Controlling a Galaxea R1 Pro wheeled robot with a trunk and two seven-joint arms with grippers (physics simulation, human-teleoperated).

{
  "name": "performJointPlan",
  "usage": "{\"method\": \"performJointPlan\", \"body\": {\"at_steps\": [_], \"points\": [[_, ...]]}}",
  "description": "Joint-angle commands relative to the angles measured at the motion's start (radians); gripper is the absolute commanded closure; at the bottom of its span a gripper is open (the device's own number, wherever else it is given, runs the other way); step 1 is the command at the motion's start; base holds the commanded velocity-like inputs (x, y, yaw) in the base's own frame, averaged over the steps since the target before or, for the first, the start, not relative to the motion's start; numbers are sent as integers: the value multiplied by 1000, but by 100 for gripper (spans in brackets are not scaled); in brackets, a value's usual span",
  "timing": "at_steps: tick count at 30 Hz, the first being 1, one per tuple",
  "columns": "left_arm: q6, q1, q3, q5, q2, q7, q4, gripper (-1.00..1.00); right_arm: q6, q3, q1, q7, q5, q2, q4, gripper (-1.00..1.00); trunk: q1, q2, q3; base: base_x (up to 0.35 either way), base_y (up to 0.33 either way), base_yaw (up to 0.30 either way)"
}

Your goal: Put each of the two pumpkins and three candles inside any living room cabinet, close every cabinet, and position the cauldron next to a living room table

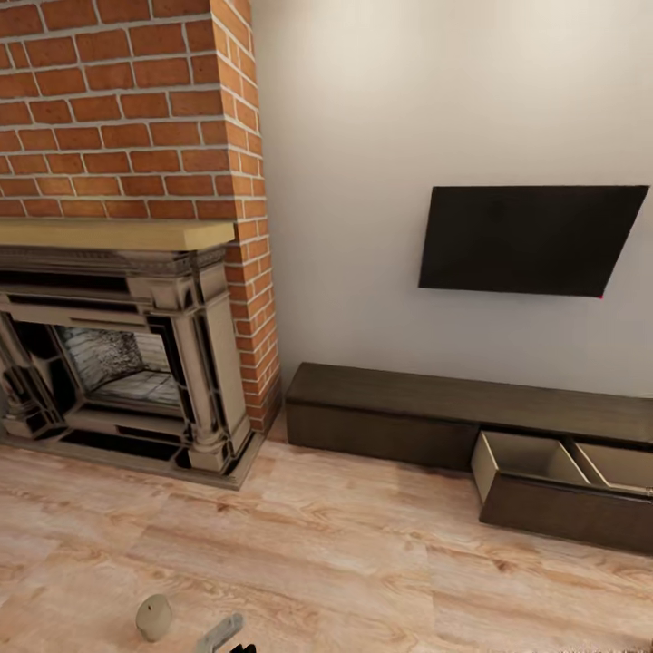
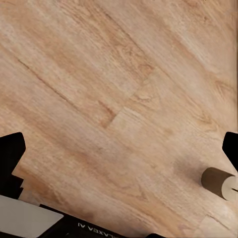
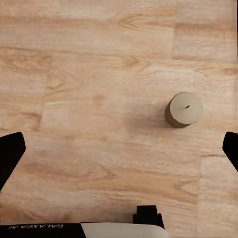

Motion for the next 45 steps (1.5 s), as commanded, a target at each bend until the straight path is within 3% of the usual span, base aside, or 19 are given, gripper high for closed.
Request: {"method": "performJointPlan", "body": {"at_steps": [1, 15, 25, 45], "points": [[2, -1, -7, 5, 1, 8, -2, -100, -2, -8, -1, 10, -8, 0, 1, -100, 0, -1, 0, 218, 186, -258], [2, -1, -7, 5, 1, 8, -2, -100, 9, -10, -1, 19, -18, -2, 2, -100, 0, -1, -1, 183, 61, -113], [2, -1, -7, 5, 1, 8, -2, -100, 8, -9, -1, 20, -19, -2, 2, -100, 0, -1, -14, 80, -20, -90], [2, -1, -7, 5, 1, 8, -2, -100, 8, -12, -1, 19, -21, -1, 1, -100, 0, -1, -15, 31, -7, -5]]}}
